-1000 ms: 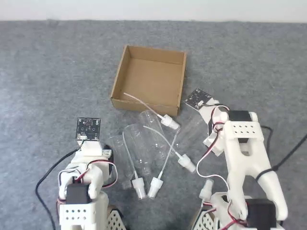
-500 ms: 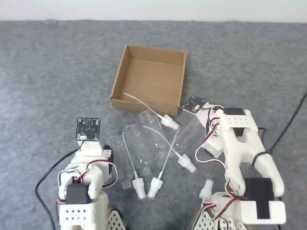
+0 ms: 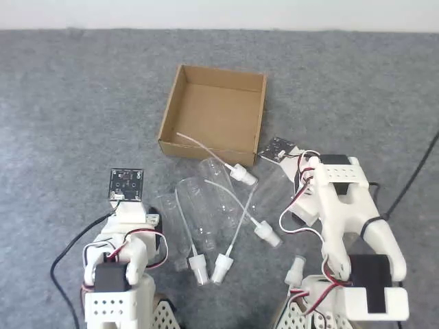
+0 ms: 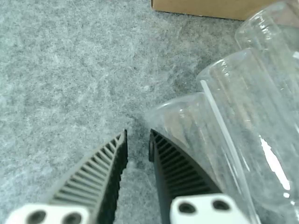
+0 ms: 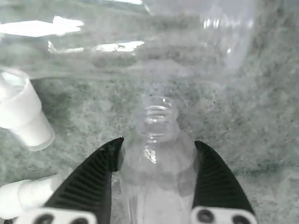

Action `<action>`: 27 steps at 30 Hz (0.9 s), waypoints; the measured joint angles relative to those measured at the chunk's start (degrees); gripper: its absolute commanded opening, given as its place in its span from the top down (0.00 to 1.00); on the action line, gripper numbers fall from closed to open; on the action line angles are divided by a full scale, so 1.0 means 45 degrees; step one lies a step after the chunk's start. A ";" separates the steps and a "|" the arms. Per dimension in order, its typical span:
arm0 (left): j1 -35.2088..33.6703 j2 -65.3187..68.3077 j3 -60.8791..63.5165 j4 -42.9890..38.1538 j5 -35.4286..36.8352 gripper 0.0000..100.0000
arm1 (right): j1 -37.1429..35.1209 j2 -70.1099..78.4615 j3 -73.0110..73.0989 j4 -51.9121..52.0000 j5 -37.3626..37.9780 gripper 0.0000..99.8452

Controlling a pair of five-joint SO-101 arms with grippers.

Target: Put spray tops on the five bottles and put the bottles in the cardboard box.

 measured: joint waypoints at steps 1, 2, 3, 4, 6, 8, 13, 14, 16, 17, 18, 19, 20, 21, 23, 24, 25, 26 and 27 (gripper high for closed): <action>0.0000 0.0000 0.0000 0.0000 0.0000 0.92 | 0.0000 0.0000 0.0000 0.0020 0.0000 0.90; 0.0000 0.0000 0.0000 0.0000 0.0000 0.92 | 0.0000 0.0000 0.0000 0.0098 0.0000 0.90; 0.0000 0.0000 0.0000 0.0000 0.0000 0.92 | 0.0000 -0.0020 0.0000 0.0274 0.0000 0.90; 0.0000 0.0000 0.0000 0.0000 0.0000 0.92 | 0.0000 -0.0137 0.0000 0.0508 -0.0020 0.90; 0.0000 0.0000 0.0000 0.0000 0.0000 0.92 | 0.0000 -0.0703 0.0000 0.0918 -0.0352 0.90; 0.0000 0.0000 0.0000 0.0000 0.0000 0.92 | 0.0000 -0.1563 0.0000 0.1328 -0.1035 0.90; 0.0000 0.0000 0.0000 0.0000 0.0000 0.92 | 0.0000 -0.3946 0.0000 0.2442 -0.2520 0.90; 0.0000 0.0000 0.0000 0.0000 0.0000 0.92 | 0.0000 -0.4357 0.0000 0.2618 -0.2755 0.90; 0.0000 0.0000 0.0000 0.0000 0.0000 0.92 | 0.0000 -0.5079 0.0000 0.2911 -0.3204 0.90; 0.0000 0.0000 0.0000 0.0000 0.0000 0.92 | 0.0000 -0.5372 0.0000 0.2989 -0.3497 0.90; 0.0000 0.0000 0.0000 0.0000 0.0000 0.92 | 0.0000 -0.5626 0.0000 0.3048 -0.3790 0.90; 0.0000 0.0000 0.0000 0.0000 0.0000 0.92 | 0.0000 -0.5841 0.0000 0.3067 -0.4122 0.90; 0.0000 0.0000 0.0000 0.0000 0.0000 0.92 | 0.0000 -0.6017 0.0000 0.3067 -0.4513 0.90; 0.0000 0.0000 0.0000 0.0000 0.0000 0.92 | 0.0000 -0.6154 0.0000 0.3067 -0.4864 0.90; 0.0000 0.0000 0.0000 0.0000 0.0000 0.92 | 0.0000 -0.6447 0.0000 0.3067 -0.5568 0.90; 0.0000 0.0000 0.0000 0.0000 0.0000 0.92 | 0.0000 -0.6564 0.0000 0.3067 -0.5841 0.90; 0.0000 0.0000 0.0000 0.0000 0.0000 0.92 | 0.0000 -0.6681 0.0000 0.3067 -0.6095 0.90; 0.0000 0.0000 0.0000 0.0000 0.0000 0.92 | 0.0000 -0.6818 0.0000 0.3067 -0.6310 0.90; 0.0000 0.0000 0.0000 0.0000 0.0000 0.92 | 0.0000 -0.6935 0.0000 0.3067 -0.6486 0.90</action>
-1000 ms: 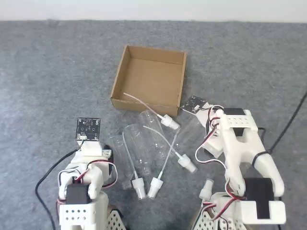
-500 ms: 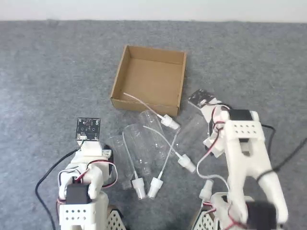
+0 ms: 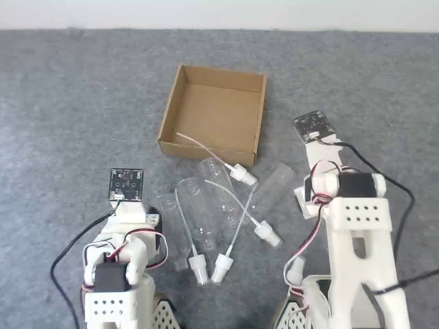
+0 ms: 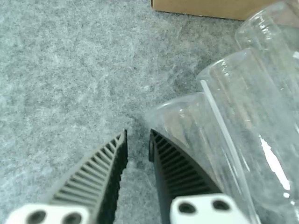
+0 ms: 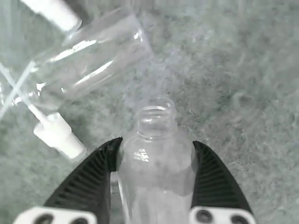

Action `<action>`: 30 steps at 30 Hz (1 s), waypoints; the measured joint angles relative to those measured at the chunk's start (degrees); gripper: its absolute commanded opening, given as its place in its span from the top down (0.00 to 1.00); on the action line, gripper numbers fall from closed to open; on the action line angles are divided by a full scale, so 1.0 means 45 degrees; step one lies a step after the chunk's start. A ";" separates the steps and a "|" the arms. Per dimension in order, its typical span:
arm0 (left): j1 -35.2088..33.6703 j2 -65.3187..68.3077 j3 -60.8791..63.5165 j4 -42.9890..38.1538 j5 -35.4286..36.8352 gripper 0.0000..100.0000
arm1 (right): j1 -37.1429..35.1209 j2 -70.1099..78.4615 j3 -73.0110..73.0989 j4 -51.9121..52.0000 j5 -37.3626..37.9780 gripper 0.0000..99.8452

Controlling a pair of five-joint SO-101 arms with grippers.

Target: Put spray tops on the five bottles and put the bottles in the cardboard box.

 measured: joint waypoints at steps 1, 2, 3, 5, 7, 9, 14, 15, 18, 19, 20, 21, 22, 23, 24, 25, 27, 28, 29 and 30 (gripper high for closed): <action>0.0000 0.0000 0.0000 0.0000 0.0000 0.92 | 0.0000 -0.0137 0.0000 0.0000 -0.0215 0.90; 0.0000 0.0000 0.0000 0.0000 0.0000 0.92 | 0.0000 -0.0332 0.0000 0.0000 -0.0449 0.90; 0.0000 0.0000 0.0000 0.0000 0.0000 0.92 | 0.0000 -0.0527 0.0000 0.0000 -0.0684 0.90; 0.0000 0.0000 0.0000 0.0000 0.0000 0.92 | 0.0000 -0.1035 0.0000 -0.0020 -0.1211 0.90; 0.0000 0.0000 0.0000 0.0000 0.0000 0.92 | 0.0000 -0.1524 0.0000 -0.0156 -0.1739 0.90; 0.0000 0.0000 0.0000 0.0000 0.0000 0.92 | 0.0000 -0.1954 0.0000 -0.0254 -0.2266 0.90; 0.0000 0.0000 0.0000 0.0000 0.0000 0.92 | 0.0000 -0.2520 0.0000 -0.0391 -0.3263 0.90; 0.0000 0.0000 0.0000 0.0000 0.0000 0.92 | 0.0000 -0.2559 0.0000 -0.0391 -0.3419 0.90; 0.0000 0.0000 0.0000 0.0000 0.0000 0.92 | 0.0000 -0.2579 0.0000 -0.0391 -0.3770 0.90; 0.0000 0.0000 0.0000 0.0000 0.0000 0.92 | 0.0000 -0.2579 0.0000 -0.0391 -0.3868 0.90; 0.0000 0.0000 0.0000 0.0000 0.0000 0.92 | 0.0000 -0.2579 0.0000 -0.0469 -0.3888 0.90; 0.0000 0.0000 0.0000 0.0000 0.0000 0.92 | 0.0000 -0.2579 0.0039 -0.0567 -0.3927 0.90; 0.0000 0.0000 0.0000 0.0000 0.0000 0.92 | 0.0000 -0.2579 0.0117 -0.0664 -0.3927 0.90; 0.0000 0.0000 0.0000 0.0000 0.0000 0.92 | 0.0000 -0.2637 0.0254 -0.0781 -0.3927 0.90; 0.0000 0.0000 0.0000 0.0000 0.0000 0.92 | 0.0000 -0.2794 0.0488 -0.0918 -0.3927 0.90; 0.0000 0.0000 0.0000 0.0000 0.0000 0.92 | 0.0000 -0.3009 0.0684 -0.1035 -0.3927 0.90; 0.0000 0.0000 0.0000 0.0000 0.0000 0.92 | 0.0000 -0.3653 0.1114 -0.1231 -0.3927 0.90; 0.0000 0.0000 0.0000 0.0000 0.0000 0.92 | 0.0000 -0.4024 0.1348 -0.1289 -0.3927 0.90; 0.0000 0.0000 0.0000 0.0000 0.0000 0.92 | 0.0000 -0.4396 0.1524 -0.1309 -0.3927 0.90; 0.0000 0.0000 0.0000 0.0000 0.0000 0.92 | 0.0000 -0.4767 0.1680 -0.1309 -0.3927 0.90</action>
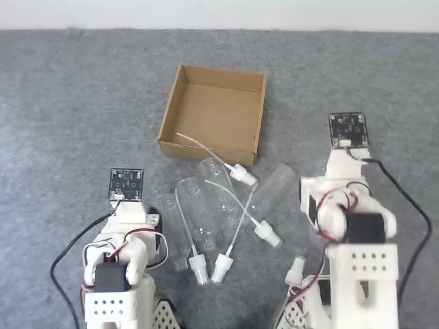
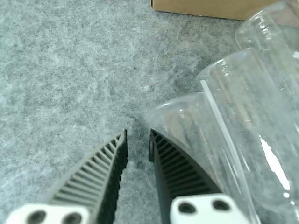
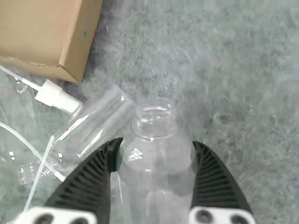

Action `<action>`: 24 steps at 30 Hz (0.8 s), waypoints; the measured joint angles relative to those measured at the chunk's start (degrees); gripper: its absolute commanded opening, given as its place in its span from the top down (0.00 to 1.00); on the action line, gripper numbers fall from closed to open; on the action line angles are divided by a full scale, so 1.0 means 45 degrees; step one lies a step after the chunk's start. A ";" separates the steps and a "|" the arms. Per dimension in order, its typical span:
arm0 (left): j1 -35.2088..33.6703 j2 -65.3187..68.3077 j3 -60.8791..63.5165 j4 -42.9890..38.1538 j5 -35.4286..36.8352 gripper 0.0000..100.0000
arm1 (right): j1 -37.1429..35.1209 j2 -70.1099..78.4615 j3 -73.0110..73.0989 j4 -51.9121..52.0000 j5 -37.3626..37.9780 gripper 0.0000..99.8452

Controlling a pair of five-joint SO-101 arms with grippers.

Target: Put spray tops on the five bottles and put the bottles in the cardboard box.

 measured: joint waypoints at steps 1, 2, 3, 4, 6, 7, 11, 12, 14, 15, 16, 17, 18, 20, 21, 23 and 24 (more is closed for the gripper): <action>0.0000 0.0000 0.0000 0.0000 0.0000 0.92 | 0.0000 -0.0371 0.0176 -0.0117 0.0000 0.90; 0.0000 0.0000 0.0000 0.0000 0.0000 0.92 | 0.0000 -0.0664 0.0410 -0.0274 0.0000 0.90; 0.0000 0.0000 0.0000 0.0000 0.0000 0.92 | -0.0020 -0.0918 0.0625 -0.0410 0.0000 0.90; 0.0000 0.0000 0.0000 0.0000 0.0000 0.92 | -0.0020 -0.1133 0.0821 -0.0527 0.0000 0.90; 0.0000 0.0000 0.0000 0.0000 0.0000 0.92 | -0.0020 -0.1465 0.1094 -0.0684 0.0000 0.90; 0.0000 0.0000 0.0000 0.0000 0.0000 0.92 | -0.0020 -0.1621 0.1250 -0.0781 0.0000 0.90; 0.0000 0.0000 0.0000 0.0000 0.0000 0.92 | 0.0274 -0.2168 0.1817 -0.1192 -0.0039 0.90; 0.0000 0.0000 0.0000 0.0000 0.0000 0.92 | 0.0469 -0.2305 0.2032 -0.1368 -0.0039 0.90; 0.0000 0.0000 0.0000 0.0000 0.0000 0.92 | 0.0801 -0.2637 0.2579 -0.1719 -0.0059 0.90; 0.0000 0.0000 0.0000 0.0000 0.0000 0.92 | 0.0977 -0.2774 0.2833 -0.1895 -0.0156 0.90; 0.0000 0.0000 0.0000 0.0000 0.0000 0.92 | 0.1055 -0.2930 0.3048 -0.2071 -0.0293 0.90; 0.0000 0.0000 0.0000 0.0000 0.0000 0.92 | 0.1074 -0.3106 0.3223 -0.2227 -0.0488 0.90; 0.0000 0.0000 0.0000 0.0000 0.0000 0.92 | 0.1055 -0.3282 0.3360 -0.2344 -0.0606 0.90; 0.0000 0.0000 0.0000 0.0000 0.0000 0.92 | 0.1035 -0.3634 0.3536 -0.2462 -0.0801 0.90; 0.0000 0.0000 0.0000 0.0000 0.0000 0.92 | 0.1055 -0.3829 0.3634 -0.2462 -0.0860 0.90; 0.0000 0.0000 0.0000 0.0000 0.0000 0.92 | 0.1133 -0.4181 0.3868 -0.2520 -0.0996 0.90; 0.0039 0.0000 0.0000 0.0000 0.0000 0.92 | 0.1153 -0.4376 0.3946 -0.2540 -0.1074 0.90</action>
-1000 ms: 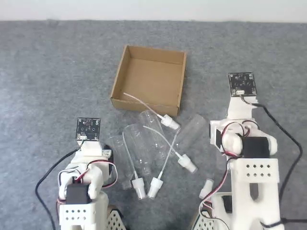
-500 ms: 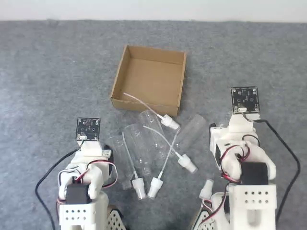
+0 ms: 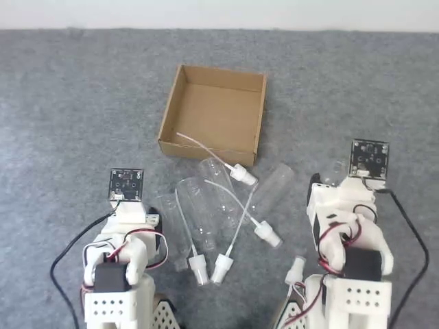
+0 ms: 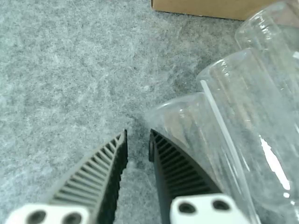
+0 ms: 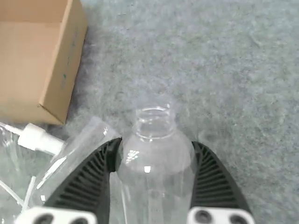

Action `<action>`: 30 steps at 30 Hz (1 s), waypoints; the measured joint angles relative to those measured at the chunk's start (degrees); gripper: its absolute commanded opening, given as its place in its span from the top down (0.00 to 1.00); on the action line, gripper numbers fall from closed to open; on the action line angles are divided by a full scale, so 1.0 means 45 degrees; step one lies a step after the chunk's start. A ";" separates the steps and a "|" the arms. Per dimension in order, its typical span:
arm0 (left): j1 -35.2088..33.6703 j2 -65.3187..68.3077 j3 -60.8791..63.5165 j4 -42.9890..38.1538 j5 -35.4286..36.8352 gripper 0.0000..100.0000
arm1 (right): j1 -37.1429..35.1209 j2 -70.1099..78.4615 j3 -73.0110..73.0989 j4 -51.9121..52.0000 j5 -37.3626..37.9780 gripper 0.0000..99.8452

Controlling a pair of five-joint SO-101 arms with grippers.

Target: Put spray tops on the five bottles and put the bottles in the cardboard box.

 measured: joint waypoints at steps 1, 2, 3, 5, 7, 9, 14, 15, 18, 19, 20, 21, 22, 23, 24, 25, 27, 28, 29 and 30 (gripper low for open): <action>0.0078 0.0000 0.0000 0.0000 0.0000 0.92 | 0.0000 -0.0195 0.0117 0.0000 -0.0098 0.90; 0.0176 0.0000 0.0000 0.0000 0.0000 0.92 | 0.0059 -0.0410 0.0215 0.0000 -0.0195 0.90; 0.0274 0.0000 0.0000 0.0000 0.0000 0.92 | 0.0234 -0.0625 0.0293 0.0000 -0.0274 0.90; 0.0488 0.0000 0.0000 0.0000 0.0000 0.92 | 0.0586 -0.1074 0.0449 0.0000 -0.0430 0.90; 0.0567 0.0000 0.0000 0.0000 -0.0020 0.92 | 0.0801 -0.1485 0.0645 0.0000 -0.0586 0.90; 0.0606 0.0000 0.0000 0.0000 -0.0020 0.92 | 0.1035 -0.1895 0.0801 0.0000 -0.0723 0.90; 0.0215 0.0000 -0.0879 0.0000 -0.0039 0.92 | 0.1035 -0.2852 0.1231 0.0000 -0.0762 0.90; 0.0039 0.0000 -0.1192 0.0000 -0.0039 0.92 | 0.1055 -0.3009 0.1270 0.0000 -0.0762 0.90; -0.0586 0.0000 -0.2422 0.0000 -0.0039 0.92 | 0.1055 -0.3360 0.1348 0.0000 -0.0762 0.90; -0.0840 0.0000 -0.2891 0.0000 -0.0039 0.92 | 0.1055 -0.3438 0.1348 0.0000 -0.0762 0.90; -0.0996 0.0000 -0.3341 0.0000 -0.0078 0.92 | 0.1035 -0.3477 0.1348 0.0000 -0.0762 0.90; -0.1016 0.0000 -0.3790 0.0000 -0.0254 0.92 | 0.1035 -0.3497 0.1348 0.0000 -0.0762 0.90; -0.1035 0.0000 -0.4161 0.0000 -0.0684 0.92 | 0.1055 -0.3516 0.1348 0.0000 -0.0762 0.90; -0.1094 0.0000 -0.4493 0.0000 -0.1289 0.92 | 0.1055 -0.3516 0.1348 0.0000 -0.0762 0.90; -0.1133 0.0000 -0.4786 0.0000 -0.1875 0.92 | 0.1055 -0.3516 0.1348 0.0000 -0.0762 0.90; -0.1094 0.0000 -0.4982 0.0000 -0.2520 0.92 | 0.1035 -0.3516 0.1348 0.0000 -0.0762 0.90; -0.1074 0.0000 -0.5294 0.0000 -0.3302 0.92 | 0.1153 -0.3536 0.1348 0.0000 -0.0762 0.90; -0.1094 0.0000 -0.5411 0.0000 -0.3536 0.92 | 0.1270 -0.3536 0.1348 0.0000 -0.0762 0.90; -0.1094 0.0000 -0.5548 0.0000 -0.3712 0.92 | 0.1407 -0.3556 0.1348 0.0000 -0.0762 0.90; -0.1094 0.0000 -0.5685 0.0000 -0.3829 0.92 | 0.1563 -0.3595 0.1348 0.0000 -0.0801 0.90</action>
